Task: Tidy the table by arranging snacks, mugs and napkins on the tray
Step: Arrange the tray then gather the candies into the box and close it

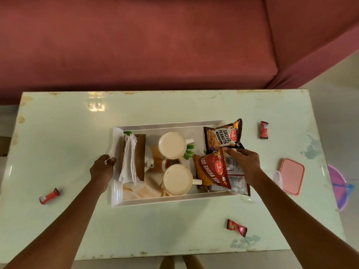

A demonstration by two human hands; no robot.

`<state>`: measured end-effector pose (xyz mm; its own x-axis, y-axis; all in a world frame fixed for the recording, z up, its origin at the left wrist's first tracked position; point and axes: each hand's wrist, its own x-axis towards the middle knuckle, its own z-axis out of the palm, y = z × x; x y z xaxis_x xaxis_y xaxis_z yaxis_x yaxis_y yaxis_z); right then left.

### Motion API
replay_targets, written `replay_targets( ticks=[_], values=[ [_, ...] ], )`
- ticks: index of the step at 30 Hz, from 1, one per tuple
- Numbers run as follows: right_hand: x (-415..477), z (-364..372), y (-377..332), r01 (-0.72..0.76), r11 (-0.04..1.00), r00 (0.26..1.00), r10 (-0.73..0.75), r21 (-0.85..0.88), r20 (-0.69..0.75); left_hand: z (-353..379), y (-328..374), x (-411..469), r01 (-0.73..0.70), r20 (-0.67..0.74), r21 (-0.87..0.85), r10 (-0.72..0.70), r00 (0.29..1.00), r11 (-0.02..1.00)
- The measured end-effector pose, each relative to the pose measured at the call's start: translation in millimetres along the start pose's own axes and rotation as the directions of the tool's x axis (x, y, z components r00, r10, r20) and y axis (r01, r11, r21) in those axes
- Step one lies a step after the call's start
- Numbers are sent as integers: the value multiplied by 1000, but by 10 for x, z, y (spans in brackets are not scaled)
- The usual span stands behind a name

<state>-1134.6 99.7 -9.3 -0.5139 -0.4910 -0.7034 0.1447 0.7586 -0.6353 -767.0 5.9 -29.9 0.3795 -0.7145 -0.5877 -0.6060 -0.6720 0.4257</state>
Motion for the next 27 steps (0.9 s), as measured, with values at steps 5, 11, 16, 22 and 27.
replay_targets(
  ticks=[5,11,16,22,27],
  values=[
    [4,2,18,11,1000,1000,-11,-5,-1,34,-2,-4,-3,-36,-6,3,999,1000],
    [5,10,51,32,998,998,-35,-60,-53,4,-21,-46,-38,-68,-22,37,997,999],
    [-94,0,15,115,982,989,-128,-152,-77,-108,-73,-170,-105,-65,-44,102,993,993],
    [-473,34,-169,284,923,921,-338,-258,-196,-264,-251,-418,-174,-101,-101,164,981,979],
    [-1024,320,-263,535,782,816,-577,-320,-44,-385,-482,-712,-249,-136,-131,232,963,960]
  ],
)
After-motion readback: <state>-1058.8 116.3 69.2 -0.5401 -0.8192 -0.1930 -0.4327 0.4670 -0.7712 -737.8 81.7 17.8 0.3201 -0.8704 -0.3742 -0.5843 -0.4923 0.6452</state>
